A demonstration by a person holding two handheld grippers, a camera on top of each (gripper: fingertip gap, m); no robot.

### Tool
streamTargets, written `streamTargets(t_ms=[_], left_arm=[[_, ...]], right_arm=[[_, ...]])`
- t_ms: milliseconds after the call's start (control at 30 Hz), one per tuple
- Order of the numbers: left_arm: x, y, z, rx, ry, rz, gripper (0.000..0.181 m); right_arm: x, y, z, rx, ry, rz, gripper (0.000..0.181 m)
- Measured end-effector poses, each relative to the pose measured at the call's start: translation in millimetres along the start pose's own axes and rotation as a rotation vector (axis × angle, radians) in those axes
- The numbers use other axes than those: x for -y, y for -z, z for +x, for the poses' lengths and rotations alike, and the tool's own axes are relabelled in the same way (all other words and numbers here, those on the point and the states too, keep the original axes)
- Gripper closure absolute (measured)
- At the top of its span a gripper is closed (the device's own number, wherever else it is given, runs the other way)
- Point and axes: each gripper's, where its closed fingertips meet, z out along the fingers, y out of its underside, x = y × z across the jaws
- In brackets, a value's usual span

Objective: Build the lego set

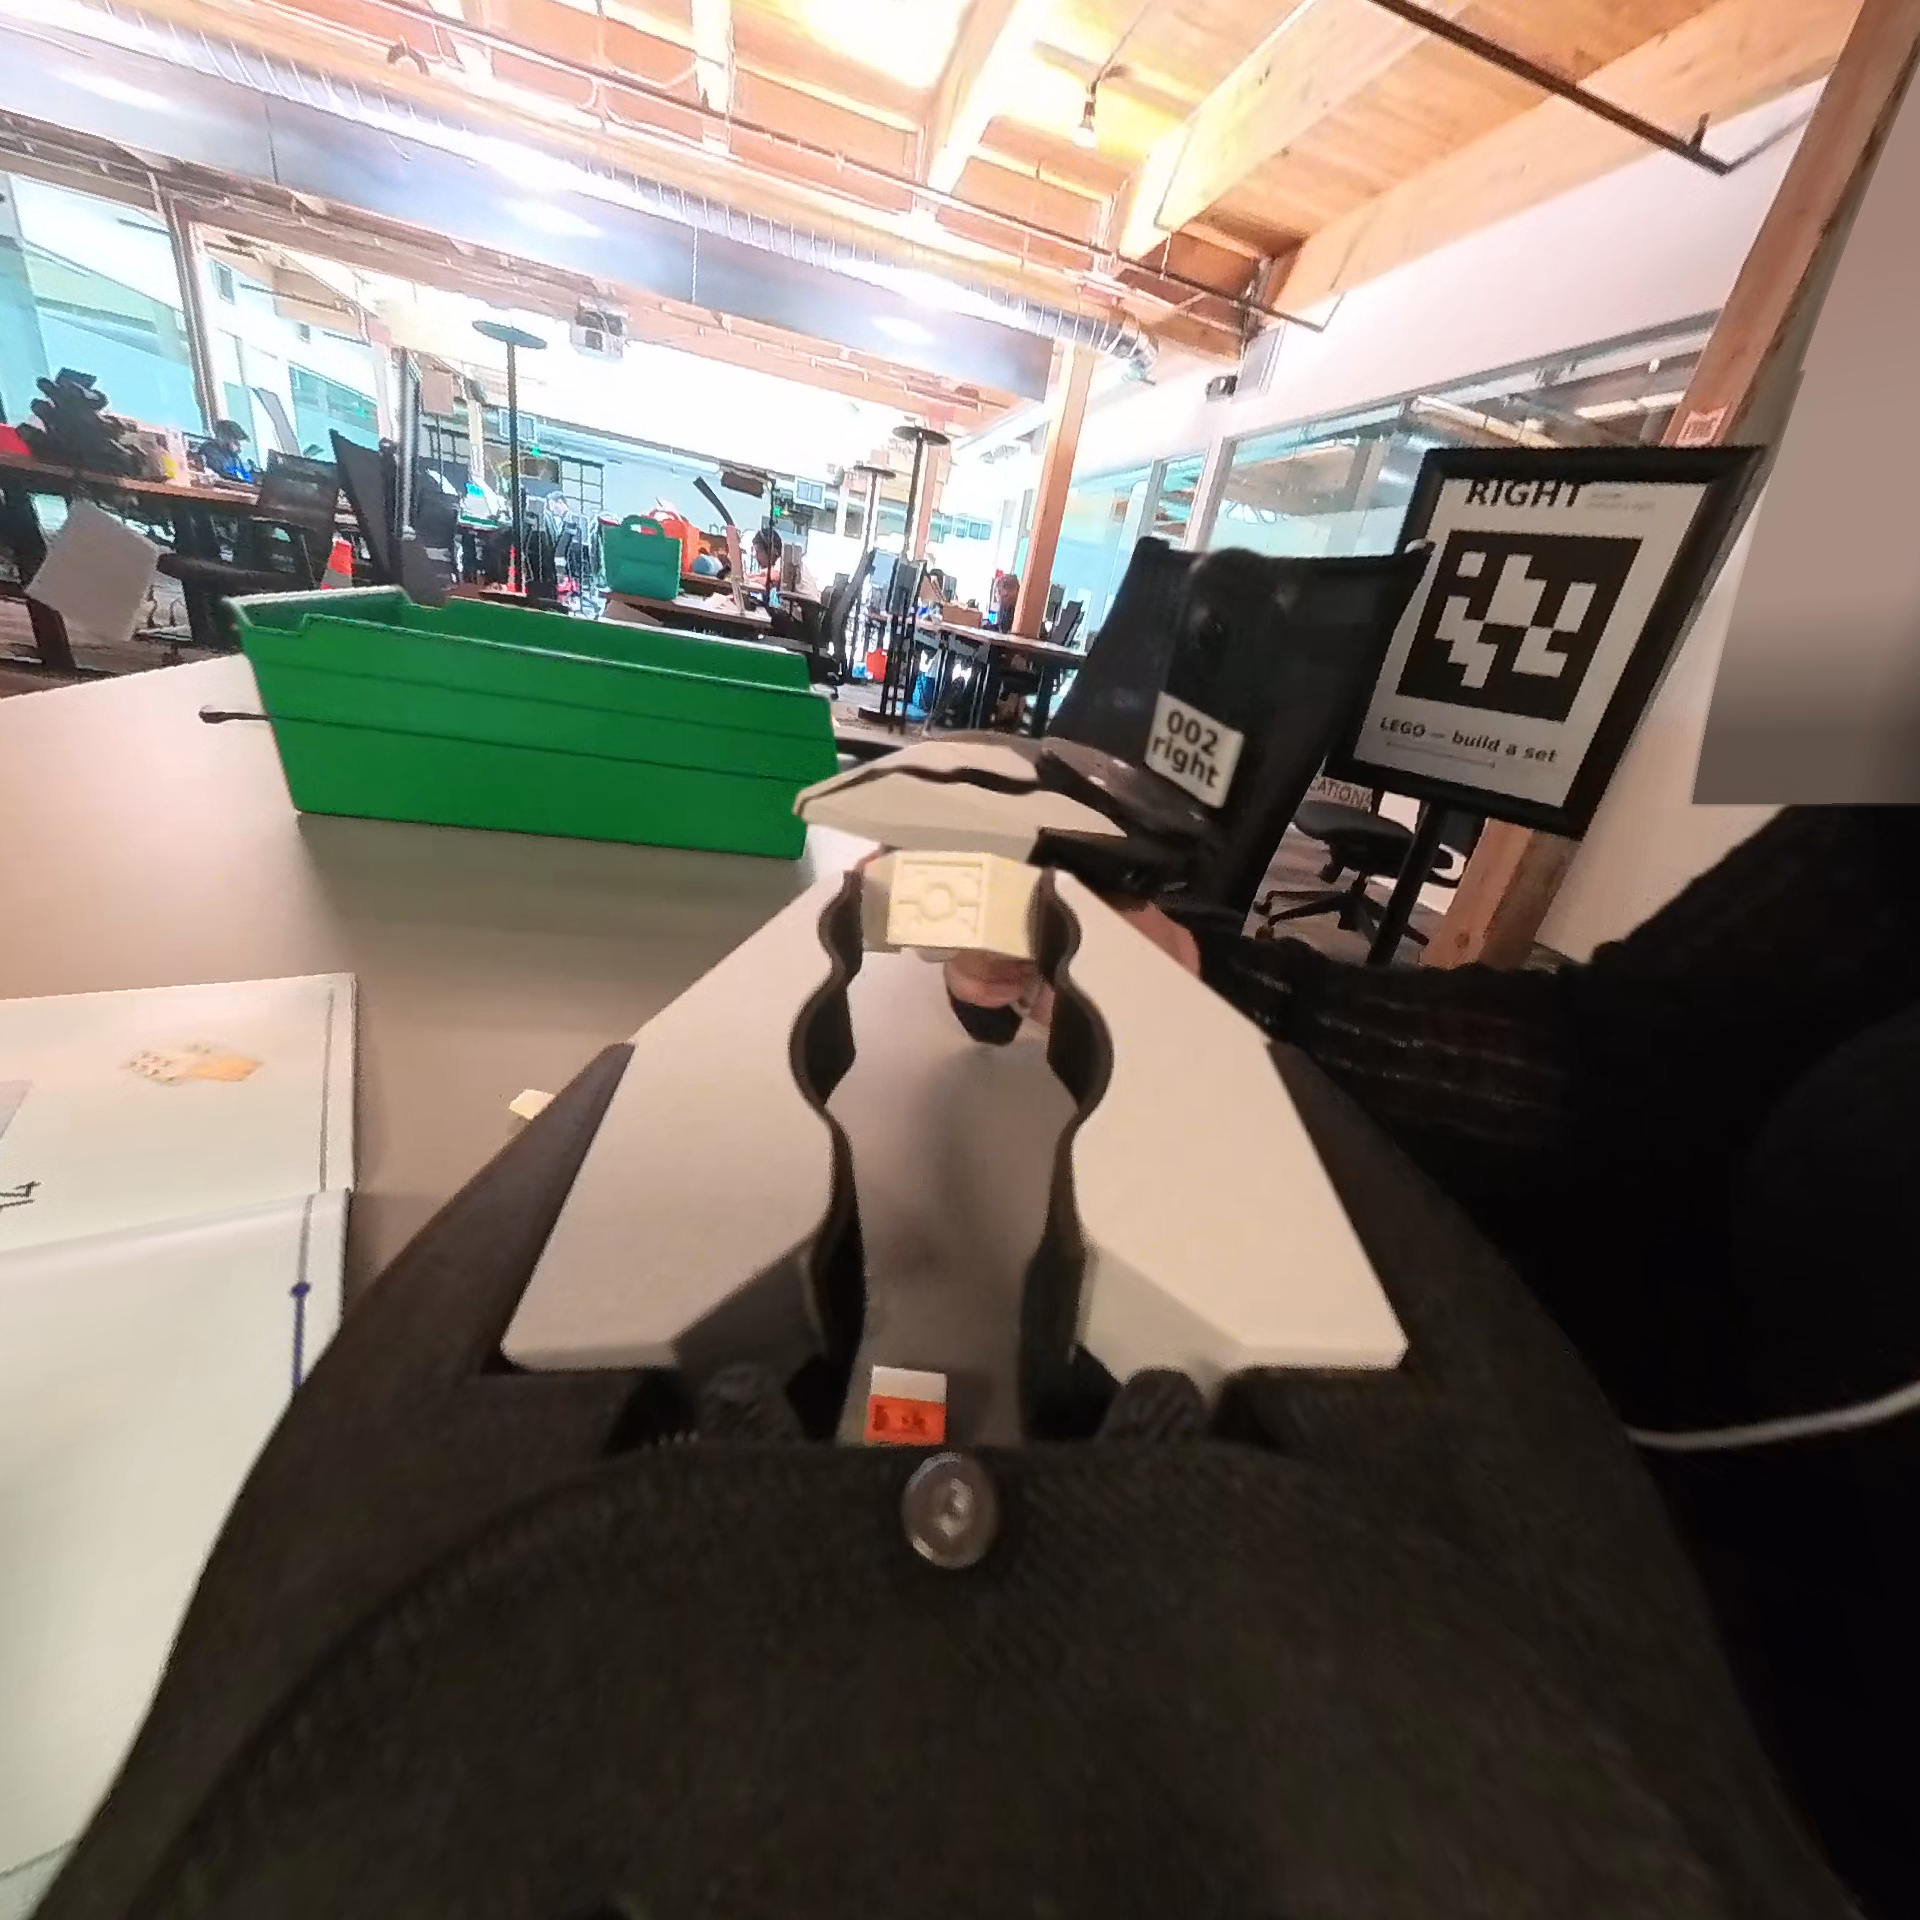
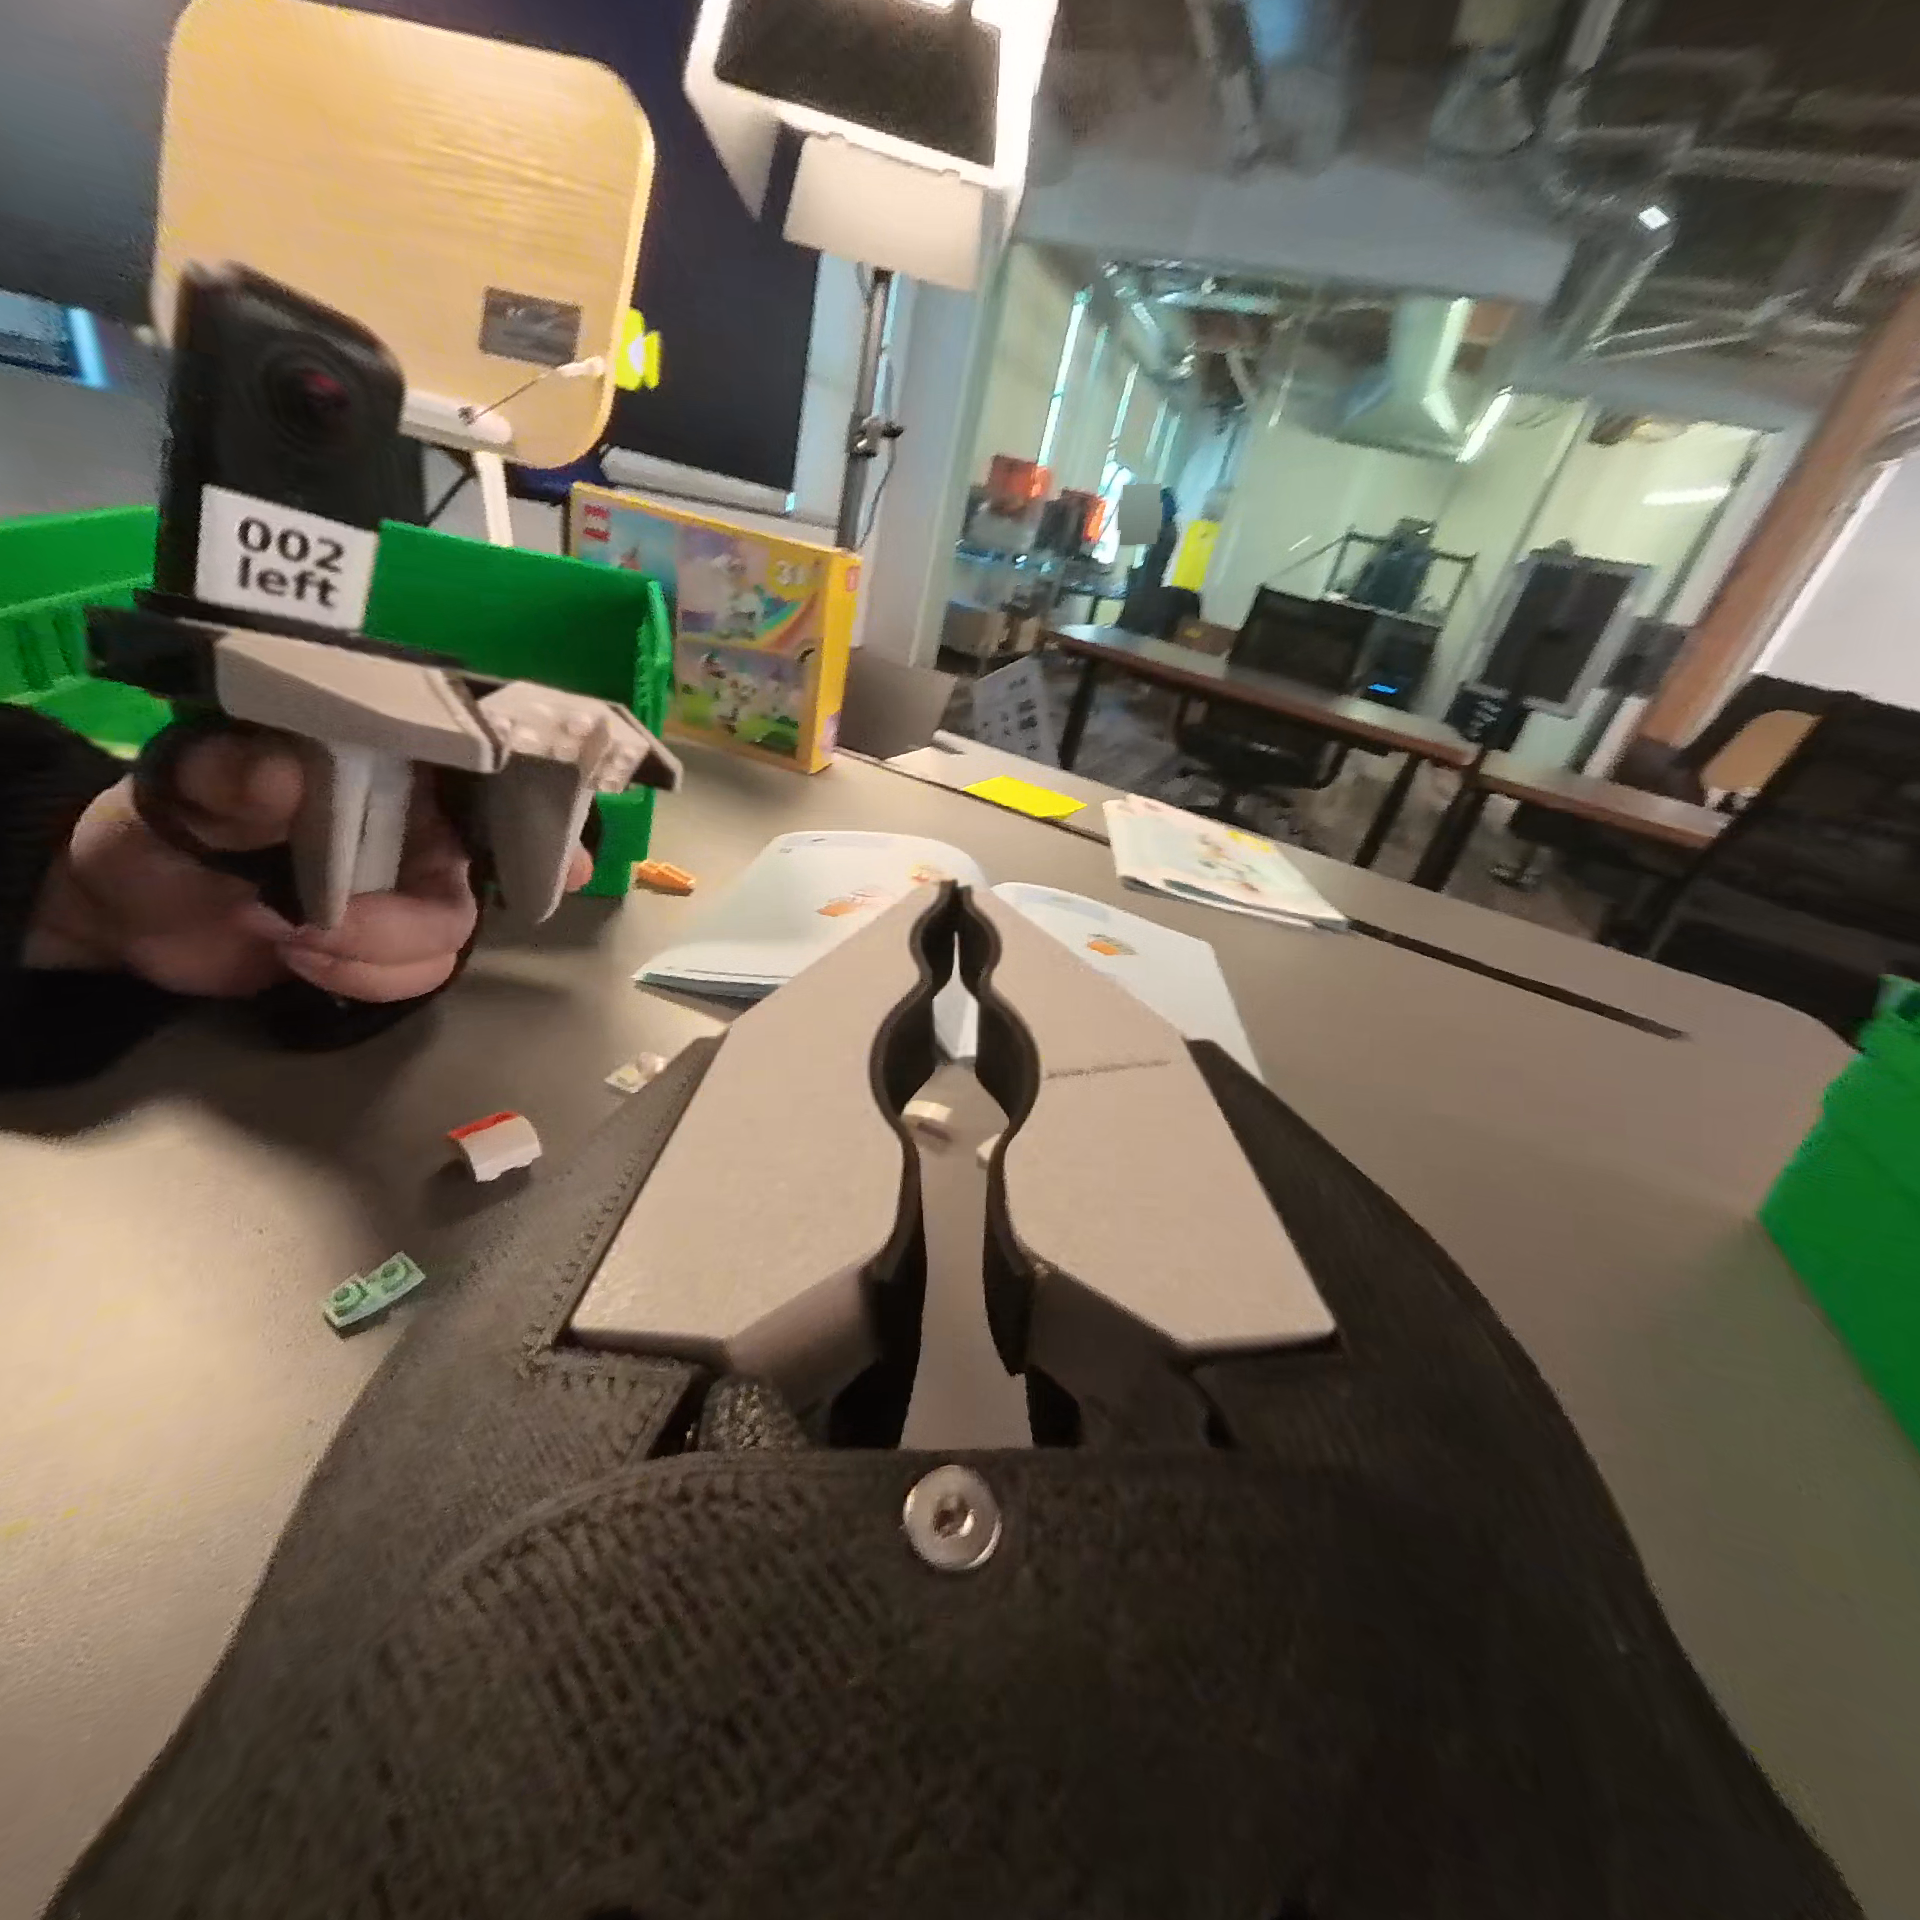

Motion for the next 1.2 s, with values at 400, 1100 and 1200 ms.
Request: streamTargets(t_ms=[400, 1100, 1200], left_arm=[[3.3, 2.3, -3.9, -0.018, 0.064, 0.026, 0.149], [3.9, 6.6, -5.3, -0.092, 0.100, 0.014, 0.149], [4.6, 5.9, -6.5, -0.091, 0.107, 0.014, 0.149]], right_arm=[[-18.0, 107.4, -21.5, -0.131, 0.168, -0.211, 0.181], [36.1, 120.2, 4.7, -0.288, 0.127, 0.030, 0.160], [31.0, 120.0, -3.0, -0.274, 0.085, 0.027, 0.160]])
